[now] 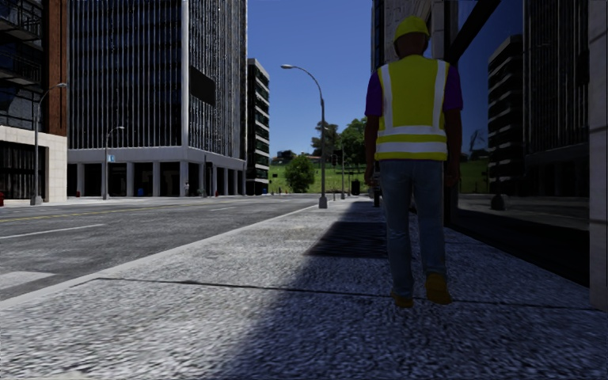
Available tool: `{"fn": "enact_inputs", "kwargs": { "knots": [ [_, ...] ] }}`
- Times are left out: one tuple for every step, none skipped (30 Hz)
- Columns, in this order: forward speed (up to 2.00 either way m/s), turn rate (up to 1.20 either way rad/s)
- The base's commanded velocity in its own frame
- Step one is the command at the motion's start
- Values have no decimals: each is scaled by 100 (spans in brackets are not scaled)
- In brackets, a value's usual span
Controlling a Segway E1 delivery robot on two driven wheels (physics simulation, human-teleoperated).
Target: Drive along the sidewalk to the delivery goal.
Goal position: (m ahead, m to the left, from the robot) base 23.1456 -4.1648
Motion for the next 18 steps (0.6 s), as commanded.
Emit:
{"fn": "enact_inputs", "kwargs": {
  "knots": [
    [193,14],
    [193,4],
    [193,1],
    [193,19],
    [193,67],
    [193,120],
    [193,120],
    [193,120],
    [193,120],
    [193,119],
    [193,102],
    [193,95],
    [193,95],
    [193,78],
    [193,28],
    [193,16],
    [193,12],
    [193,12]
  ]
}}
